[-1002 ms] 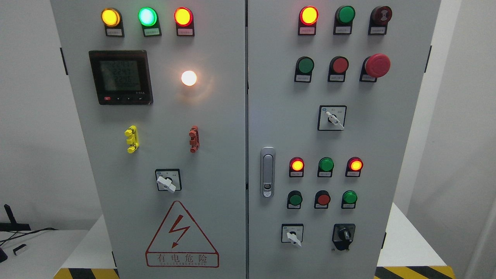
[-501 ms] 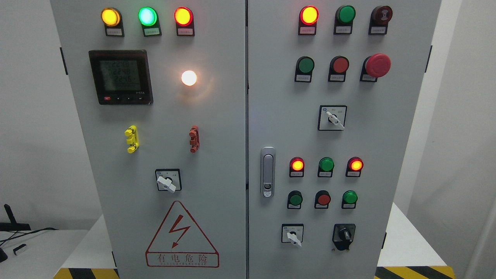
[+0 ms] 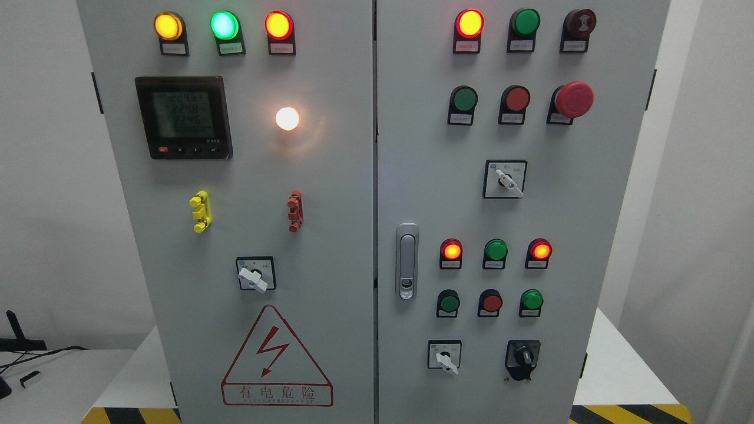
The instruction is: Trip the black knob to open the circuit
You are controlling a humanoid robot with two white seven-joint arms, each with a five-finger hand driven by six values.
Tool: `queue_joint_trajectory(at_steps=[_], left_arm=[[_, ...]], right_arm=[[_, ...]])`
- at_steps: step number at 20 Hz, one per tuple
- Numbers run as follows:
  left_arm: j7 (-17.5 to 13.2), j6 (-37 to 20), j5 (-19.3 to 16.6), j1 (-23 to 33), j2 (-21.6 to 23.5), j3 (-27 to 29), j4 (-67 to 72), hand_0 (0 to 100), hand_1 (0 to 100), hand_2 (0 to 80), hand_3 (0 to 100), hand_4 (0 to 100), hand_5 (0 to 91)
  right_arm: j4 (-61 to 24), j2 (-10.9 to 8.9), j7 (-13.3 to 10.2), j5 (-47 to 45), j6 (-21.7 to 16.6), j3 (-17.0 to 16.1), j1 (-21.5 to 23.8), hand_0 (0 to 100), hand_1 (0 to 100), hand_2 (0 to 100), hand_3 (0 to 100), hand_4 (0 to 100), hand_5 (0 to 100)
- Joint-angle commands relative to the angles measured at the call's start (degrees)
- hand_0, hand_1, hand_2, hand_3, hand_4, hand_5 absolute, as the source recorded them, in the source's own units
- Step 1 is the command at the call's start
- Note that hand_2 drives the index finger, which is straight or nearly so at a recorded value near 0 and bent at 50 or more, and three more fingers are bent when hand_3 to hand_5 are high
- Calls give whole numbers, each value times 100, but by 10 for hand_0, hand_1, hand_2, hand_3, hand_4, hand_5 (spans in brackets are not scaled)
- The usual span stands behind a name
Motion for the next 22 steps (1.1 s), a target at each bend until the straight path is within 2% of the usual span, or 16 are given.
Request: queue_joint_trajectory(at_steps=[1,6,8,11,13,17,20,22], left_arm=[[1,-3,-176,0,3,0,5,120,389,0,0,0,0],[1,-3,-176,0,-5,0,-4,120,389,0,0,0,0],[1,-3,-176,0,3,0,-4,120,389,0,0,0,0],[1,-3,-176,0,-5,0,-4,120,389,0,0,0,0],[1,-3,-176,0,-5,0,-4,120,389,0,0,0,0],[1,-3,-176,0,3,0,-4,120,389,0,0,0,0],[1,-3,-176,0,3,0,-4,120,389,0,0,0,0],[1,-3,-176,0,-5,0,5,120,389,0,0,0,0]], right_arm=[[-506,-106,-10,-7,-13,4,72,216,370,0,79,57,0],[-1676,-106,-45,-7,-39,-5,555,216,371,0,81,79,0],[-2079,-106,-46,-15,-223,-14,730,214,374,0,94,95,0],[-2713,-97,-46,-15,-723,-163,1039,214,377,0,121,133,45],[-3012,25,-72,-15,-1109,-321,1109,215,378,0,139,158,84],[-3574,184,-63,-15,-1980,-971,1197,233,412,0,266,295,221],[-4390,342,-63,-50,-2385,-1226,1451,259,477,77,367,356,301],[-4804,465,-63,-217,-2709,-1227,1575,256,517,118,402,372,334]])
